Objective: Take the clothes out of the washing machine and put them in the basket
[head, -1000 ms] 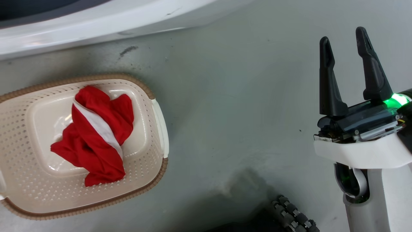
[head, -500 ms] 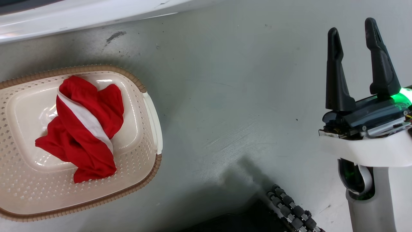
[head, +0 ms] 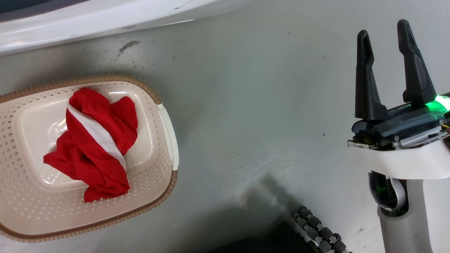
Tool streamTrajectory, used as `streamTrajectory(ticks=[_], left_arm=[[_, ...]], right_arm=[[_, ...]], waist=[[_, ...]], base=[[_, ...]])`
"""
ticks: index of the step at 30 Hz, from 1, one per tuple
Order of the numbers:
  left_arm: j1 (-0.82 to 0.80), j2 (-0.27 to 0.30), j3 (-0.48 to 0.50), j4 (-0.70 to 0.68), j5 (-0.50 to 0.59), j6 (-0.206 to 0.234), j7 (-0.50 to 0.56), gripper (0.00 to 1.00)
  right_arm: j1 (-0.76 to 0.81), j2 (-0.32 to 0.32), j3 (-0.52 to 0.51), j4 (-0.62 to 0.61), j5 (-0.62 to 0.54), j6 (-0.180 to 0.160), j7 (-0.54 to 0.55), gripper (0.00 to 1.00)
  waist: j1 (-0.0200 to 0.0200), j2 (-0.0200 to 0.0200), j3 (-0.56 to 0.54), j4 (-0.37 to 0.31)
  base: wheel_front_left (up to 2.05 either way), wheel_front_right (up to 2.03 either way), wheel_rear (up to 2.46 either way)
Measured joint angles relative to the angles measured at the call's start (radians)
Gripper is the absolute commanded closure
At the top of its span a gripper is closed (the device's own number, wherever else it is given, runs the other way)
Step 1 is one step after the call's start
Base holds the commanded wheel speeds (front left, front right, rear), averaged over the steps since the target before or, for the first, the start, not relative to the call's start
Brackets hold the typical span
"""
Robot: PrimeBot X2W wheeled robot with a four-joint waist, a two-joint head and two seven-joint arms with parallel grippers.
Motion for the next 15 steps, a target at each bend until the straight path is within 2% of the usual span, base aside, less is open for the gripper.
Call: streamTrajectory(ticks=[7, 15], left_arm=[[0.051, -0.014, 0.001, 0.004, -0.043, 0.0, -0.108, 1.0], [0.178, -0.071, 0.006, 0.006, -0.118, 0.0, -0.265, 1.0]], right_arm=[[0.005, 0.0, 0.001, 0.013, -0.012, 0.0, 0.0, 0.0], [0.035, 0.0, -0.006, 0.038, -0.05, 0.0, 0.0, 0.0]], waist=[[-0.0001, 0.0, -0.053, 0.008], [-0.0001, 0.0, -0.145, 0.04]], base=[[0.0, 0.0, 0.0], [0.0, 0.0, 0.0]])
